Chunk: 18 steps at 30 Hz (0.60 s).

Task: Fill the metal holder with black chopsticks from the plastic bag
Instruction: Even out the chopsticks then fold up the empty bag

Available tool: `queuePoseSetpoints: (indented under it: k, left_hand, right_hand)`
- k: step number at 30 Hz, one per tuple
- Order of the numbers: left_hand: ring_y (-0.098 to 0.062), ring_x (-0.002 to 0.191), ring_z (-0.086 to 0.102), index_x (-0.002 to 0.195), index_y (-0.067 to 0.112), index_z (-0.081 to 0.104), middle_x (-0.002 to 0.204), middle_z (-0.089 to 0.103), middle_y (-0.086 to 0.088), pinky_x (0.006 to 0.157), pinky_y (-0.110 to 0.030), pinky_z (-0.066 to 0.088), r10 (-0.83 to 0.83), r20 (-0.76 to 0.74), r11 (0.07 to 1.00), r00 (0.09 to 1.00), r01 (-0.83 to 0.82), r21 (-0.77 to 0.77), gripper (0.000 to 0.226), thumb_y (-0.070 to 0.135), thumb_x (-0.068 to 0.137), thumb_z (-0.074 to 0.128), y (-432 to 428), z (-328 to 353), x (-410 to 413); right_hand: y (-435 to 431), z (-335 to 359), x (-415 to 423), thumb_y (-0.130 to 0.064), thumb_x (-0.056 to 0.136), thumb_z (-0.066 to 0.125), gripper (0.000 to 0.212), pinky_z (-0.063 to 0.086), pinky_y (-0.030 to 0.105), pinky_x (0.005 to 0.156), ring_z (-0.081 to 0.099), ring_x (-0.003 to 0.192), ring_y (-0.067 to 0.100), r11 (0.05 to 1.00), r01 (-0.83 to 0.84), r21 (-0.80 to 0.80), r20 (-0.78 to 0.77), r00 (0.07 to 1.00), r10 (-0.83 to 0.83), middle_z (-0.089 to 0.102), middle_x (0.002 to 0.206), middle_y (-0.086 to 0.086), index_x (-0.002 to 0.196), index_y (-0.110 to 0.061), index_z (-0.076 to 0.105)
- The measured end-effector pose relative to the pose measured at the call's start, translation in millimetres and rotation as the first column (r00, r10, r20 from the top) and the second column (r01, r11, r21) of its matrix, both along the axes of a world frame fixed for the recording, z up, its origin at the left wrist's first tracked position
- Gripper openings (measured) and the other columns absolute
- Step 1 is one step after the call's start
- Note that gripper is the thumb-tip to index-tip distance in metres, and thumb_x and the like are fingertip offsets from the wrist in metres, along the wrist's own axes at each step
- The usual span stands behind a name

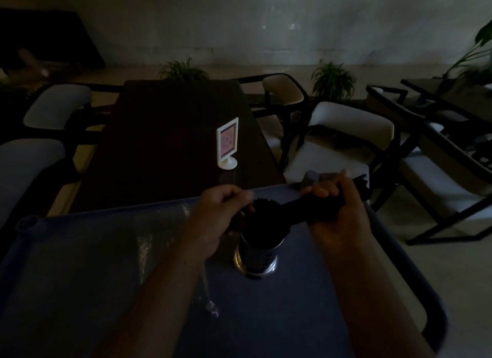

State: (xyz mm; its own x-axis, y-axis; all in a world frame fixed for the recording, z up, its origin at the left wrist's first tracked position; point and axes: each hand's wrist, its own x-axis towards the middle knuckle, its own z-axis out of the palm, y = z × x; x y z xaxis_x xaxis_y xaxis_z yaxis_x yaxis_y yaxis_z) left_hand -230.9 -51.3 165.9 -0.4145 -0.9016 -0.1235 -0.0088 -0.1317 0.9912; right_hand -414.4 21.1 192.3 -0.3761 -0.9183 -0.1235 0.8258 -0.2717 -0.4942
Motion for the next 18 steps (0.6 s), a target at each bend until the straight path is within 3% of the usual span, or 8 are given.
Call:
queuePoseSetpoints:
  k: [3,6,10,14,18]
  left_hand:
    - [-0.007,0.050,0.059,0.076,0.023,0.067,0.062,0.069,0.005,0.042,-0.020,0.042,0.225,0.025,0.974,0.974,-0.225,-0.003,0.020,0.029,0.092,0.058,-16.6,-15.3,13.5]
    - [-0.019,0.077,0.064,0.084,0.021,0.066,0.080,0.070,-0.002,0.060,-0.031,0.047,0.337,0.023,0.940,0.941,-0.337,0.048,0.017,0.026,0.095,0.054,-28.3,-34.7,10.2]
    - [-0.015,0.108,0.064,0.098,0.033,0.068,0.109,0.071,0.006,0.088,-0.040,0.049,0.129,0.036,0.988,0.991,-0.132,0.085,0.023,0.045,0.093,0.049,-27.3,-63.6,-5.6]
    - [-0.003,0.103,0.067,0.106,0.044,0.068,0.109,0.073,0.015,0.085,-0.028,0.048,-0.116,0.013,0.986,0.993,0.113,0.124,0.036,0.061,0.074,0.064,-21.3,-77.7,-20.0]
    - [-0.013,0.108,0.067,0.113,0.036,0.067,0.115,0.072,0.005,0.092,-0.032,0.052,-0.124,0.026,0.988,0.992,0.121,0.097,0.045,0.051,0.071,0.073,-22.5,-87.4,-27.3]
  right_hand:
    - [11.0,-18.8,-26.3,-0.033,0.097,0.048,0.037,0.044,0.027,0.074,0.044,0.049,0.007,0.992,-0.057,0.110,0.091,0.995,0.047,0.039,0.051,-0.007,0.063,-0.019,0.045]
    - [13.7,-46.1,-35.1,-0.030,0.097,0.047,0.046,0.044,0.028,0.070,0.043,0.044,0.009,0.965,-0.076,0.253,0.149,0.988,0.039,0.038,0.049,-0.005,0.054,-0.016,0.045]
    - [11.7,-86.7,-31.4,-0.030,0.098,0.048,0.052,0.043,0.029,0.071,0.045,0.042,0.011,0.937,-0.107,0.331,0.244,0.970,0.025,0.039,0.046,-0.003,0.048,-0.014,0.045]
    - [1.7,-107.9,-29.5,-0.030,0.098,0.050,0.047,0.045,0.030,0.072,0.042,0.049,0.012,0.912,-0.062,0.406,0.255,0.966,-0.048,0.040,0.048,-0.002,0.055,-0.014,0.043]
    - [-11.0,-108.1,-27.1,-0.028,0.097,0.054,0.037,0.046,0.031,0.073,0.041,0.054,0.012,0.915,0.018,0.403,0.252,0.959,-0.130,0.040,0.056,-0.003,0.064,-0.014,0.044]
